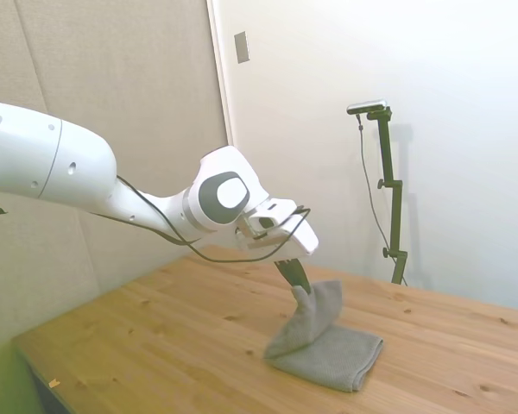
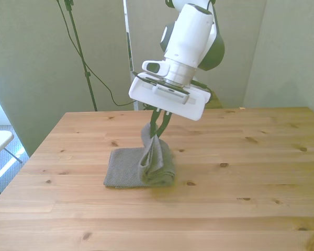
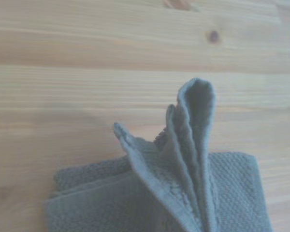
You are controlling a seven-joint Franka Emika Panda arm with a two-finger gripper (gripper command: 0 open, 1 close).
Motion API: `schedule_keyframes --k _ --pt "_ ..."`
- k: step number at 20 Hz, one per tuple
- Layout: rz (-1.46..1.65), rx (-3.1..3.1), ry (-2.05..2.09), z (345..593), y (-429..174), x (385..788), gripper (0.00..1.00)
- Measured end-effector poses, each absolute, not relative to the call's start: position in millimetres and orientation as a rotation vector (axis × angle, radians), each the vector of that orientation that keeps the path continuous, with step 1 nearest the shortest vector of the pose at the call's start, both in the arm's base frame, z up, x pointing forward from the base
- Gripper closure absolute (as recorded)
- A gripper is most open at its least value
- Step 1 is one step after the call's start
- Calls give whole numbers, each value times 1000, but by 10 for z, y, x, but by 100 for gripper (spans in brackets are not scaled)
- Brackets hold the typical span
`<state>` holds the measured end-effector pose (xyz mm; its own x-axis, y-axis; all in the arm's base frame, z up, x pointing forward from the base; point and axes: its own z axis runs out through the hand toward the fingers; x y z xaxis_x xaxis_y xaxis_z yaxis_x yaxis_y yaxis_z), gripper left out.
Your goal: Unfold the towel
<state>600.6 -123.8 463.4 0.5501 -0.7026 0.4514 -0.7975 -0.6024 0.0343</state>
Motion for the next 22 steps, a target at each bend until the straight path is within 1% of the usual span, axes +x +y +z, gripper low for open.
schedule_keyframes --k 7,12,13,16,20,22 --pt "560 2731 -1097 4744 -556 5940 100" --pt "379 2940 -878 4826 -201 5721 100" --pt "333 2974 -816 4830 -164 5687 0" --pt "195 3022 -664 4774 -100 5655 0" --pt "47 3124 -571 4666 -43 5877 0" --pt "-32 3165 -507 4664 7 5977 0"
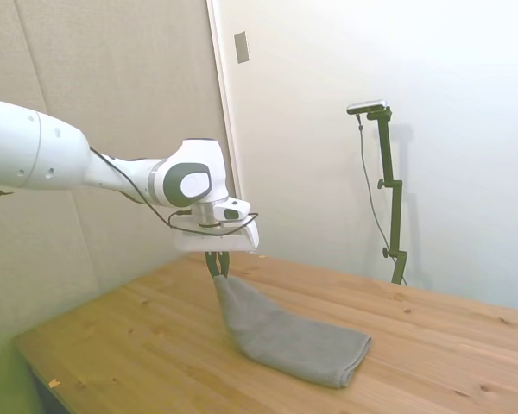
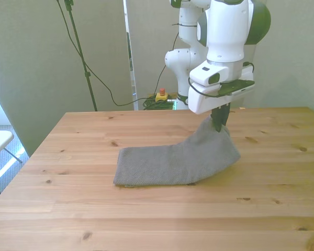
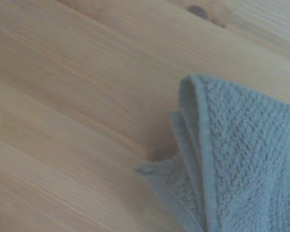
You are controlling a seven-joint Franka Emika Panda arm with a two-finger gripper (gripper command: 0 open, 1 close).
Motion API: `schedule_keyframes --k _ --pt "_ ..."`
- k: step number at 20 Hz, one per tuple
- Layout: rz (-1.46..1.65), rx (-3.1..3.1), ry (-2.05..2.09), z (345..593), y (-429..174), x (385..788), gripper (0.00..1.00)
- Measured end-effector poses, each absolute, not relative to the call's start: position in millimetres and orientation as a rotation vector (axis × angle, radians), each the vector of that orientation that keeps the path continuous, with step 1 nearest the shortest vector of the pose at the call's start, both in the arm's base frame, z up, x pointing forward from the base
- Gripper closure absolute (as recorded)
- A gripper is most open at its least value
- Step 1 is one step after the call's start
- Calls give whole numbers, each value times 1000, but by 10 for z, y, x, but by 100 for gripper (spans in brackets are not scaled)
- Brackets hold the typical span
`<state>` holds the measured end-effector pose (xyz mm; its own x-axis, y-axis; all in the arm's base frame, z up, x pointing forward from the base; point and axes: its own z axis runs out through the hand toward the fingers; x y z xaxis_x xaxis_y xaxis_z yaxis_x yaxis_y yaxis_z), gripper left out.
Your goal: Unfold the towel
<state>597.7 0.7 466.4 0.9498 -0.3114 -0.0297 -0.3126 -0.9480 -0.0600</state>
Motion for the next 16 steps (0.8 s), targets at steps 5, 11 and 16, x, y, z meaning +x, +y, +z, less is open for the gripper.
schedule_keyframes --k 5,11,16 --pt "127 -3014 380 4812 112 6025 0" --pt "152 -2991 655 4964 -18 6041 0" --pt "168 -2957 1040 4946 -161 5813 0"
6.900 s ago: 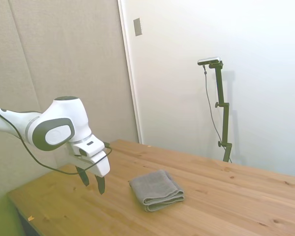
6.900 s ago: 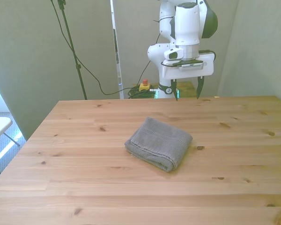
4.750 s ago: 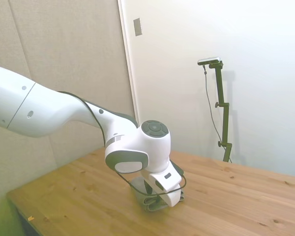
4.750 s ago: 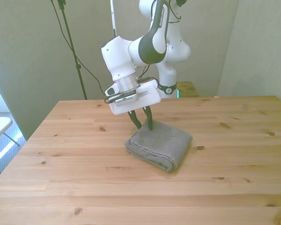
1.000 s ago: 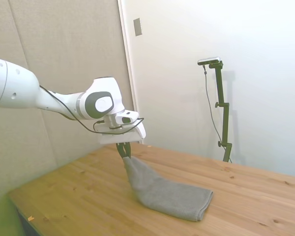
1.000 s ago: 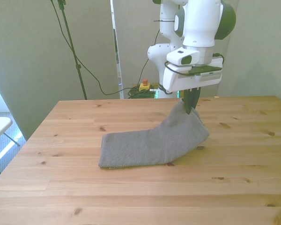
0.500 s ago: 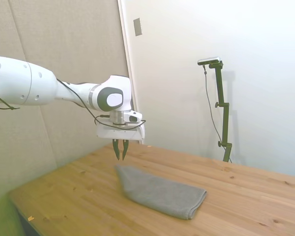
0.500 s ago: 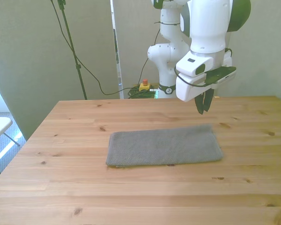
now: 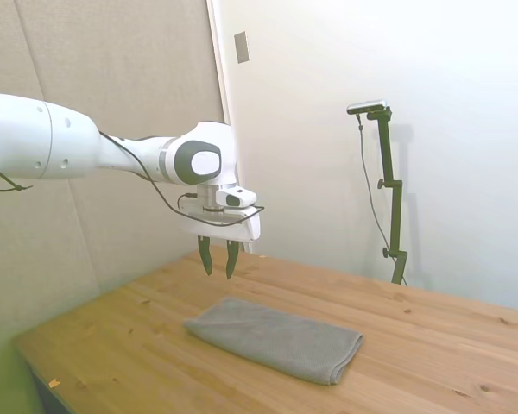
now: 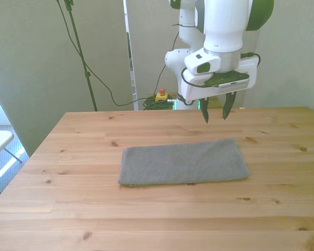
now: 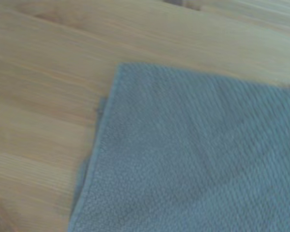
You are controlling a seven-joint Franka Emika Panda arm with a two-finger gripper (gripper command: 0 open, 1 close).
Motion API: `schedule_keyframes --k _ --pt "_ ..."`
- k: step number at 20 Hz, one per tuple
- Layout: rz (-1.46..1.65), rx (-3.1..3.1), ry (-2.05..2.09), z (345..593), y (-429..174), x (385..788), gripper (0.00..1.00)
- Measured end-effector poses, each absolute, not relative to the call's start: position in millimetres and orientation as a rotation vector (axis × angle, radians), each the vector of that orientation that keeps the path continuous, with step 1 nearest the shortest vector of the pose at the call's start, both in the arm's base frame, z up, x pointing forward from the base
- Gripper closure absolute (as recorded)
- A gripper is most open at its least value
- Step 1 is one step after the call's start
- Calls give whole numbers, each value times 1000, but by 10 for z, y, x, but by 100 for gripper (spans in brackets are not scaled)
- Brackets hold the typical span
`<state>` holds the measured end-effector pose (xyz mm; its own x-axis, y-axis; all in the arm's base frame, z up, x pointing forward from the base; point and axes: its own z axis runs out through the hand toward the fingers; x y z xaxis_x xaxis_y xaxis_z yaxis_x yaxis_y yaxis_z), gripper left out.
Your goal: Unfold the towel
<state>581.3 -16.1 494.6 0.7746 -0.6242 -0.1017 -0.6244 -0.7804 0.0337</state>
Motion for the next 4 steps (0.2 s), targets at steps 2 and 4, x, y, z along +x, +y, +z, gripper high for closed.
schedule_keyframes --k 2,4 --pt "184 -2937 1195 4930 -179 5540 0" --pt "194 -2914 1350 4902 -148 5236 0"
